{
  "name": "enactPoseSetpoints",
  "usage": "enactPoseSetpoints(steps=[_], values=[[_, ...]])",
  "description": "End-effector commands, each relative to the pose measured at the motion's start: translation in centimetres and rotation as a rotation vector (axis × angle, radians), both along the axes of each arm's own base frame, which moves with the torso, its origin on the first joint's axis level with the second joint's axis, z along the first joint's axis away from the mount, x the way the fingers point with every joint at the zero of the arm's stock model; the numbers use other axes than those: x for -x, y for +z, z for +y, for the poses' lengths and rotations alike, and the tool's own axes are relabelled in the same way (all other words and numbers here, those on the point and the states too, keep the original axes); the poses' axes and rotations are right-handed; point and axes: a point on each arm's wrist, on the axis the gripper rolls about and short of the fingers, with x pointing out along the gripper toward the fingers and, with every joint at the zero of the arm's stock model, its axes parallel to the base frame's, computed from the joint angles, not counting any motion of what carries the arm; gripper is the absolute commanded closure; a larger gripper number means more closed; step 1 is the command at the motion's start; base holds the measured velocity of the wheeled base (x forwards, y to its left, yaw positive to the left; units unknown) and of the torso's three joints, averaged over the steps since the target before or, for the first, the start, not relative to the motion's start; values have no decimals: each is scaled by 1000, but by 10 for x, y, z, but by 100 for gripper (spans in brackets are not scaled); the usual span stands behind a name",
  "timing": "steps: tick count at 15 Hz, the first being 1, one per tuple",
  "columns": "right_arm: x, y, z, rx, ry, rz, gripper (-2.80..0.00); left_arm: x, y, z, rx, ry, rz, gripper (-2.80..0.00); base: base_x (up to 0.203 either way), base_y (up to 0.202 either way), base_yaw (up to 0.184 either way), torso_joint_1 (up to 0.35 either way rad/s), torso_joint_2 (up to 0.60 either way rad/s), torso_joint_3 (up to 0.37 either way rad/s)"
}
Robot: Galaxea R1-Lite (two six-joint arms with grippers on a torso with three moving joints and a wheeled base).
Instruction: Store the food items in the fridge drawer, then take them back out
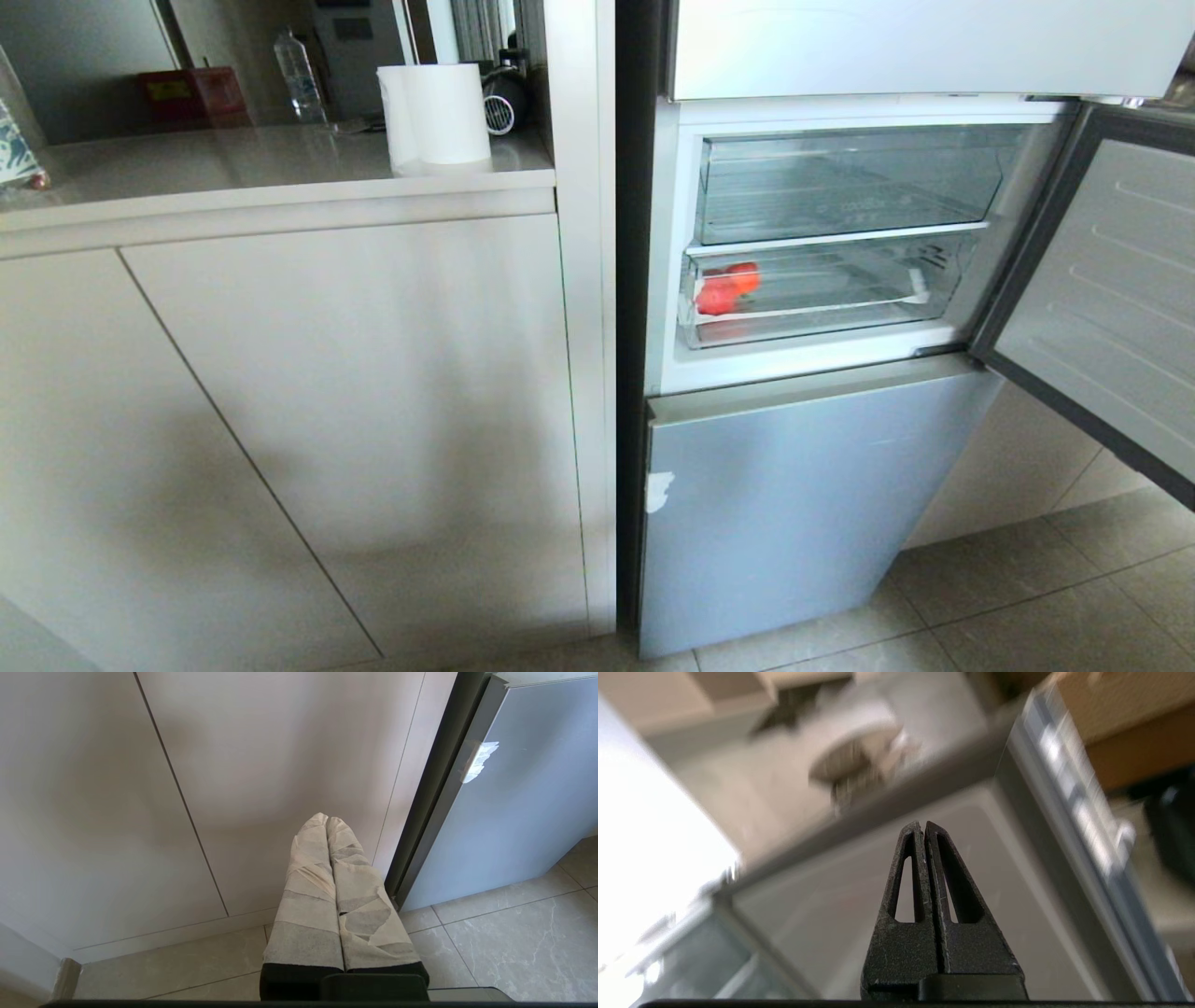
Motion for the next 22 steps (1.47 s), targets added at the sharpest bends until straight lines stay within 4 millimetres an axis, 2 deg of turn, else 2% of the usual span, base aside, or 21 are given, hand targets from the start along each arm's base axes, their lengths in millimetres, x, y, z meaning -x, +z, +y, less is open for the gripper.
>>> enactPoseSetpoints(steps=[1, 5, 7, 8, 12, 15, 18, 22], values=[[9, 5, -32, -18, -71, -69, 0, 0, 0, 0, 0, 1, 2, 0, 0, 0, 0, 0, 0, 0], [14, 4, -113, -105, -54, -120, 0, 0, 0, 0, 0, 1, 2, 0, 0, 0, 0, 0, 0, 0], [16, 13, -142, -97, -41, -144, 0, 0, 0, 0, 0, 1, 2, 0, 0, 0, 0, 0, 0, 0], [17, 18, -147, -82, -36, -153, 0, 0, 0, 0, 0, 1, 2, 0, 0, 0, 0, 0, 0, 0], [19, 20, -142, -97, -21, -222, 0, 0, 0, 0, 0, 1, 2, 0, 0, 0, 0, 0, 0, 0], [31, 17, -141, -127, -52, -292, 0, 0, 0, 0, 0, 1, 2, 0, 0, 0, 0, 0, 0, 0], [33, 2, -143, -188, -55, -299, 0, 0, 0, 0, 0, 1, 2, 0, 0, 0, 0, 0, 0, 0], [30, -10, -145, -272, 89, -273, 0, 0, 0, 0, 0, 1, 2, 0, 0, 0, 0, 0, 0, 0]])
